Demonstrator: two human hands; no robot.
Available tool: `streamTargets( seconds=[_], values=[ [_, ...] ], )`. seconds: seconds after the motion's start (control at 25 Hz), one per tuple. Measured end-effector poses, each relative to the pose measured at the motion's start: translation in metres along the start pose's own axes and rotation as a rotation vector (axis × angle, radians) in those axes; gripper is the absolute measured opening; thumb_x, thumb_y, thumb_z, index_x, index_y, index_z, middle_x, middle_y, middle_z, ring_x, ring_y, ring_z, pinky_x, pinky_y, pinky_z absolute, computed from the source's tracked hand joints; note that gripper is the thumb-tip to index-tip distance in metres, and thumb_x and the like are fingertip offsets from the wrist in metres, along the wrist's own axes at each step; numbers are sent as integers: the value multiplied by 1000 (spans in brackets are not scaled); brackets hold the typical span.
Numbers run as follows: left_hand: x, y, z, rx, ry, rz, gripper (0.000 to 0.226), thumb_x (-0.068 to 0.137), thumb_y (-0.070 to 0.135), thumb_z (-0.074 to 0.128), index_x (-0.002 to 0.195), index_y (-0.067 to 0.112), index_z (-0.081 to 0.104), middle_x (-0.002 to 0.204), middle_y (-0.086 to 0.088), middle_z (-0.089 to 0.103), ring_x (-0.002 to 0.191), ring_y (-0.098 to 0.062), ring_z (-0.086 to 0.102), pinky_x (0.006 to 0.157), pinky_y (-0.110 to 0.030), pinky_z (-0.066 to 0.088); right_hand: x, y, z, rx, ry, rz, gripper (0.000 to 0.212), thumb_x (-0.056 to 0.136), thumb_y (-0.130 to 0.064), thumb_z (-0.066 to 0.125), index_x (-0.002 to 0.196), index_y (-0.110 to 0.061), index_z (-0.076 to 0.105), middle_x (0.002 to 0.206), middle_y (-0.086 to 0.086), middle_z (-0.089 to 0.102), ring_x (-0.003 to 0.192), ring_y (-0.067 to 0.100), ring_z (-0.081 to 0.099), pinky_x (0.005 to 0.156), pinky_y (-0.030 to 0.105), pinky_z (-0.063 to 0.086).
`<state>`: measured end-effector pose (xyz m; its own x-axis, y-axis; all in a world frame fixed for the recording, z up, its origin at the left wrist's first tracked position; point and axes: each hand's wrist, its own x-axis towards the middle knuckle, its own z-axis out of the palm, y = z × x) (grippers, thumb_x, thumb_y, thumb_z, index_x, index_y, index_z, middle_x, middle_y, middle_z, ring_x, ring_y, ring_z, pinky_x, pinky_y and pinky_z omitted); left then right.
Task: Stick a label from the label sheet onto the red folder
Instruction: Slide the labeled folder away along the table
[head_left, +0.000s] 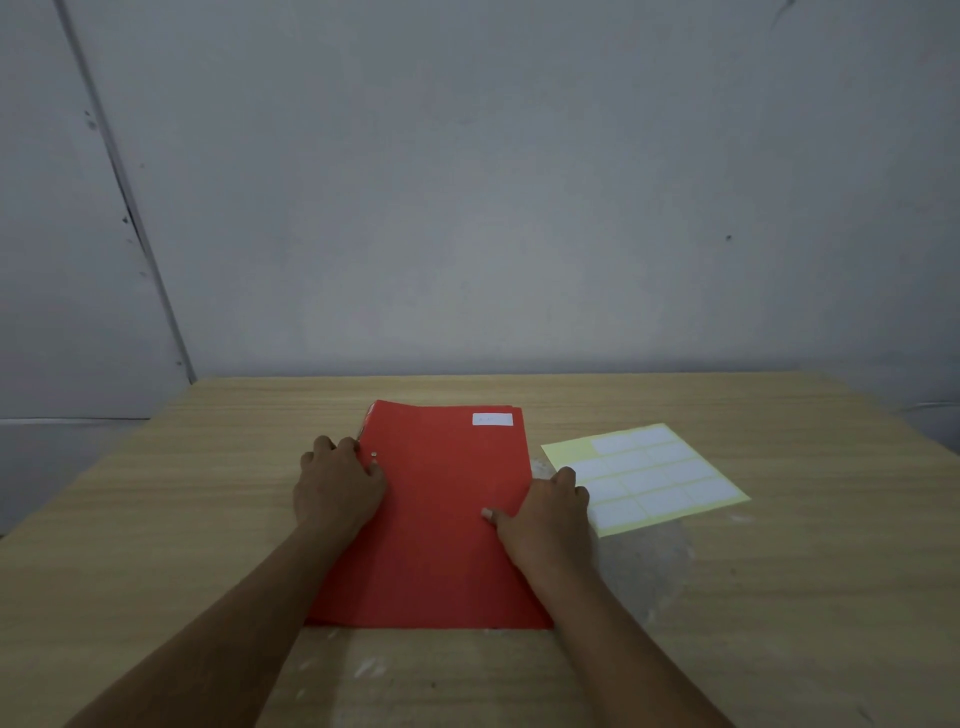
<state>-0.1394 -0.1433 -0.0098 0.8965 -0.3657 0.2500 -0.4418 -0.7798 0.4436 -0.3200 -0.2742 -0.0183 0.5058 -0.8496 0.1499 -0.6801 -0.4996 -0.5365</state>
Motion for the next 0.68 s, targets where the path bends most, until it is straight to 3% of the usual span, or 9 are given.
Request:
streamTargets(
  seconds=[0.44,0.68],
  values=[
    [-1,0,1,33,6,22,46,96,38,47,129,8,60,127,-13,49,119,-31,48,88,-46,50,-3,3,2,-19,10,-56,61,82,-57,70,123,-13,65,129,7,44,121,25,40,98,37,47],
    [-1,-5,5,120,12,79,40,97,34,44,117,3,62,120,-15,49,114,-33,49,87,-49,51,-2,-1,6,-88,3,-89,60,84,-57,68,122,-10,66,126,8,46,118,27,41,96,39,45]
  ],
)
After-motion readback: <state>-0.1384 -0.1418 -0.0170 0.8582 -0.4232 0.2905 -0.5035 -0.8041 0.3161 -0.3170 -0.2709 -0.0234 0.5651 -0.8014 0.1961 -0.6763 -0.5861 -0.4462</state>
